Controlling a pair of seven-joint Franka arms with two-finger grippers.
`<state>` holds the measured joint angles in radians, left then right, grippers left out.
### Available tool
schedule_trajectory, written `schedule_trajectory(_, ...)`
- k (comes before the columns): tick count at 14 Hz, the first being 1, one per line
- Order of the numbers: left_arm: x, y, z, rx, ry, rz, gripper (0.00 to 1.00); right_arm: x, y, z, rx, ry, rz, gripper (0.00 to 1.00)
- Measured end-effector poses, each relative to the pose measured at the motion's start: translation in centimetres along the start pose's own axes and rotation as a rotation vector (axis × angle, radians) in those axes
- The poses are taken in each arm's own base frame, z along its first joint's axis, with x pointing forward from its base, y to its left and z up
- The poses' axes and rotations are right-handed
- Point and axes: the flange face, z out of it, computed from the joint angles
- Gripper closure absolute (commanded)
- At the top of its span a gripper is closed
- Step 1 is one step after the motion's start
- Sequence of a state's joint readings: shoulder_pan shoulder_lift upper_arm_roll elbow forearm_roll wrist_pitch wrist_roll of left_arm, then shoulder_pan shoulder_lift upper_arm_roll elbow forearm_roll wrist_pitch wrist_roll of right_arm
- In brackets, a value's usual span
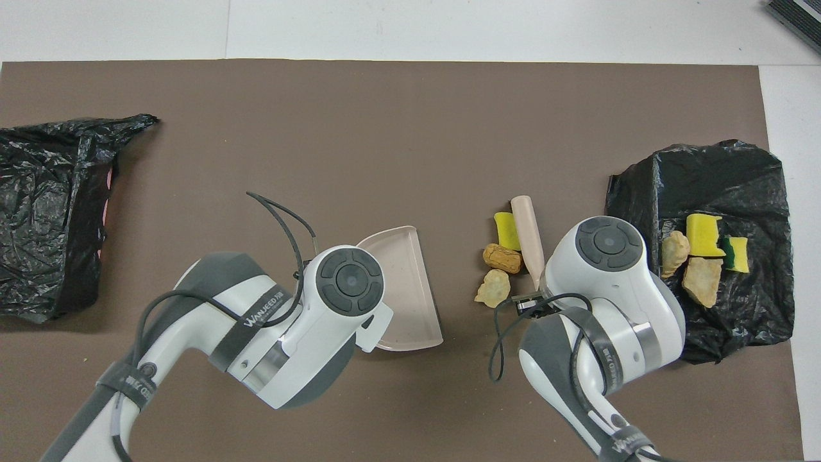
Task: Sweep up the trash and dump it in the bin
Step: 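Sweep the remaining pieces with the right gripper toward the dustpan held by the left gripper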
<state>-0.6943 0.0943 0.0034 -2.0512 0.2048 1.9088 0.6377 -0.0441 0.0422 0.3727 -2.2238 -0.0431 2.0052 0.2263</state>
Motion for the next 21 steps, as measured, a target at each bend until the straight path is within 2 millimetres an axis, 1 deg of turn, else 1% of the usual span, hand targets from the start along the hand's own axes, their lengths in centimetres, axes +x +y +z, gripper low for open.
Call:
schedule_trajectory(1, 0.3, 0.6, 0.1, 0.006, 0.003, -0.019, 1.0, 0.2, 0.9, -0.4, -0.008, 0.009, 0.007, 1.0)
schedule_trajectory(2, 0.5, 0.8, 0.1, 0.01, 0.008, -0.029, 1.0, 0.4, 2.2, -0.9, -0.029, 0.02, 0.007, 1.0)
schedule_trajectory(3, 0.6, 1.0, 0.1, 0.012, 0.01, -0.034, 1.0, 0.5, 3.7, -1.2, -0.049, 0.028, -0.001, 1.0)
schedule_trajectory(4, 0.6, 1.0, 0.2, 0.013, 0.012, -0.041, 1.0, 0.5, 4.8, -1.3, -0.061, 0.03, -0.014, 1.0)
schedule_trajectory(5, 0.6, 1.0, 0.2, 0.014, 0.014, -0.044, 1.0, 0.4, 5.1, -1.2, -0.068, 0.029, -0.026, 1.0)
schedule_trajectory(7, 0.7, 1.1, 0.5, 0.017, 0.019, -0.045, 1.0, -0.1, 4.4, -0.2, -0.079, 0.011, -0.044, 1.0)
schedule_trajectory(8, 0.7, 1.1, 0.7, 0.019, 0.023, -0.046, 1.0, -0.5, 3.6, 0.3, -0.084, 0.001, -0.061, 1.0)
schedule_trajectory(9, 0.7, 1.1, 0.9, 0.02, 0.026, -0.046, 1.0, -0.9, 2.3, 0.8, -0.093, -0.007, -0.089, 1.0)
schedule_trajectory(11, 0.8, 1.2, 1.2, 0.025, 0.035, -0.046, 1.0, -1.8, -1.0, 1.6, -0.111, -0.016, -0.146, 1.0)
schedule_trajectory(13, 0.9, 1.3, 1.4, 0.034, 0.05, -0.043, 1.0, -2.8, -4.6, 2.2, -0.123, -0.02, -0.191, 1.0)
schedule_trajectory(16, 1.2, 1.8, 2.0, 0.041, 0.061, -0.041, 1.0, -4.3, -9.2, 2.5, -0.051, -0.036, -0.211, 1.0)
schedule_trajectory(19, 1.3, 1.9, 2.5, 0.05, 0.078, -0.049, 1.0, -5.3, -12.2, 2.4, 0.069, -0.052, -0.19, 1.0)
schedule_trajectory(21, 1.2, 1.9, 2.6, 0.054, 0.086, -0.051, 1.0, -5.5, -14.0, 1.6, 0.145, -0.055, -0.157, 1.0)
